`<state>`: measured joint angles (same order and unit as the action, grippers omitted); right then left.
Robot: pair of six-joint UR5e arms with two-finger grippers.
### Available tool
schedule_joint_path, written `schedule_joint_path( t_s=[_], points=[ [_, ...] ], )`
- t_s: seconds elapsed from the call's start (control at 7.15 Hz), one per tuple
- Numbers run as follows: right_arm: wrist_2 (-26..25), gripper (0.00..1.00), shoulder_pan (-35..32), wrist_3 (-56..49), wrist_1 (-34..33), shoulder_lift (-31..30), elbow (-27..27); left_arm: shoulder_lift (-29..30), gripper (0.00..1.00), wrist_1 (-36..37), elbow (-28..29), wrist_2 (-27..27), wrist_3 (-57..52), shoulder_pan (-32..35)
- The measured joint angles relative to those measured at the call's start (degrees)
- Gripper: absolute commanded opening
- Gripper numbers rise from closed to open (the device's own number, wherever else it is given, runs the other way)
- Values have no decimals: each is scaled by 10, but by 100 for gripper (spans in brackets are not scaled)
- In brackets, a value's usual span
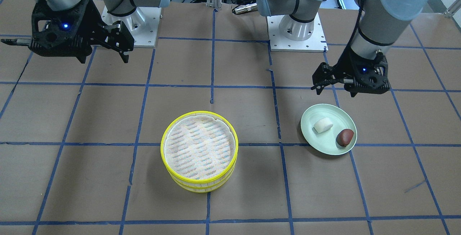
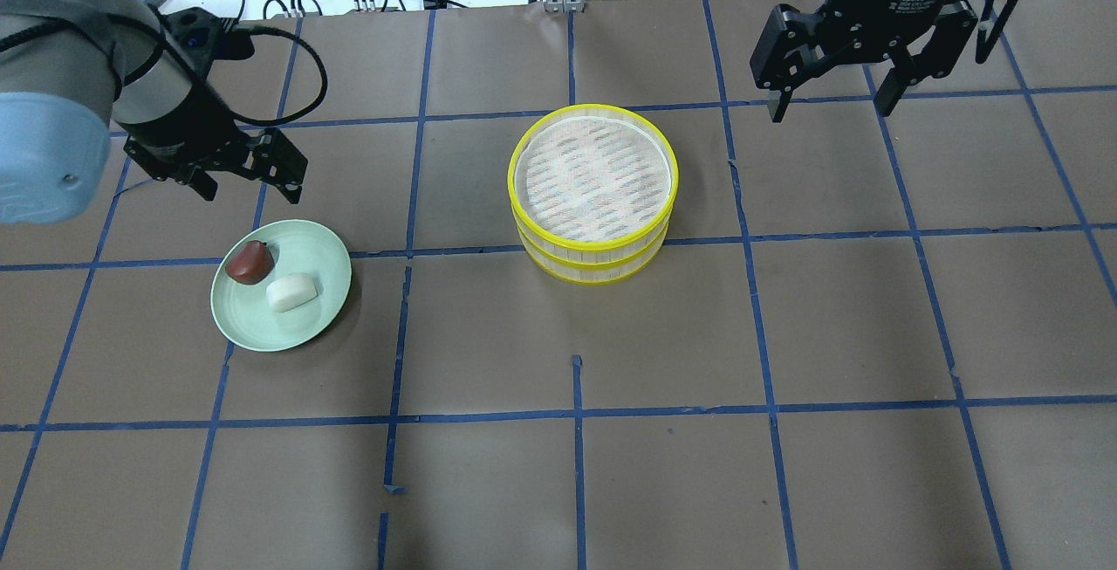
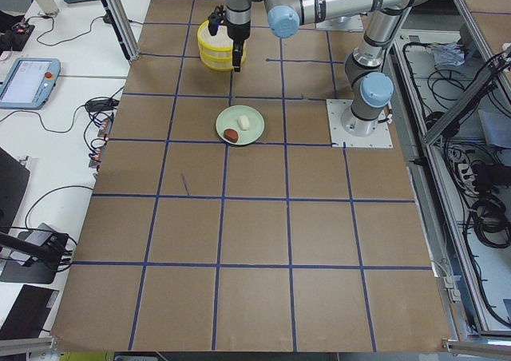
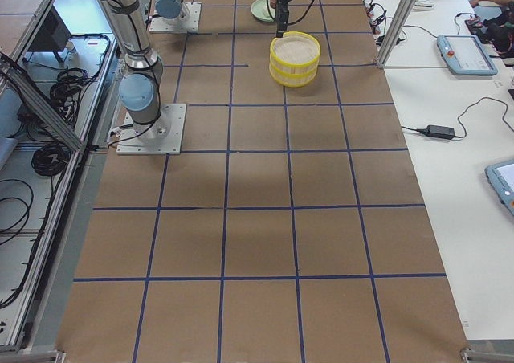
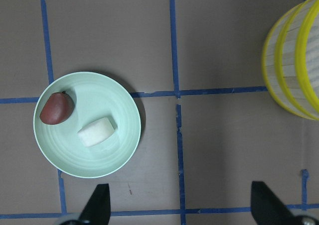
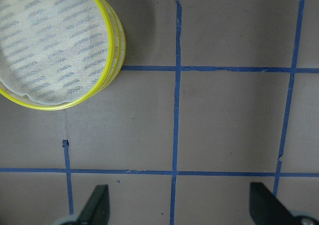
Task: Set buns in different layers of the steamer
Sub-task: 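Lower the left gripper to the white bun while right reaches the steamer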
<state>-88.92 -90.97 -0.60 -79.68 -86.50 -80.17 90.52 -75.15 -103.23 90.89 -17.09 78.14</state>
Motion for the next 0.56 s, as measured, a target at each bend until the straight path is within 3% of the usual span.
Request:
schedule_joint_path(
  t_s=[0.28,0.56],
  points=[
    [2,100,-4,2,-5,-9,-15,31,98,82,-58,-2,-60,-49],
    [14,100,-16,23,-65,11,-43,86,98,154,-82,-3,-70,-58]
  ],
)
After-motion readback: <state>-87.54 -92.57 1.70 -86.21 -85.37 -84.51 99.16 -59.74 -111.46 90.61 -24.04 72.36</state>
